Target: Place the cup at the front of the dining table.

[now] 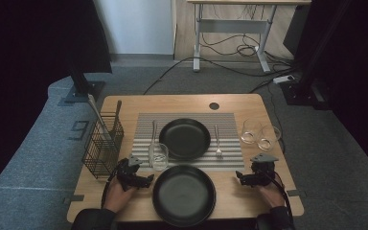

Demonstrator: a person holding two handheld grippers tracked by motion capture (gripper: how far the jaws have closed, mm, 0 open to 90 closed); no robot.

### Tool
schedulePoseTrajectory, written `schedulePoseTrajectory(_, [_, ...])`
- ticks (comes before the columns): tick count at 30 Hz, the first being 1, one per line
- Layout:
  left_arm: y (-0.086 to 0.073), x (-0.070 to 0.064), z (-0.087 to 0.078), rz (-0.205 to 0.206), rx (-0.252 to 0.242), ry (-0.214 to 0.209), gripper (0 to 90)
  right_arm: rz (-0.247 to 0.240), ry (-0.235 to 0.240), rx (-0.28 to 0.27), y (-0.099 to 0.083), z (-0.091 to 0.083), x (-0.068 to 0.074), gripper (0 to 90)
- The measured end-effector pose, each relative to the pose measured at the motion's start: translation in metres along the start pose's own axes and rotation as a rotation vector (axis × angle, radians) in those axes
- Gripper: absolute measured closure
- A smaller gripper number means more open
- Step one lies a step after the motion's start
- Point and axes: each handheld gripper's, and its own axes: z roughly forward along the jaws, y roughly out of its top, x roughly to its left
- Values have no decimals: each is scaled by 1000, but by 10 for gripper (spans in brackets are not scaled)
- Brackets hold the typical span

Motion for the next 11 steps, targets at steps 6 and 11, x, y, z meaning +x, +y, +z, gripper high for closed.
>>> schedulePoseTrajectory(6, [0, 0, 0, 0, 0, 0, 0, 34, 24, 14, -9, 6, -3, 0])
schedulePoseTrajectory(11, [0, 0, 0, 0, 1, 1, 0, 42, 27, 17, -9, 7, -4, 0])
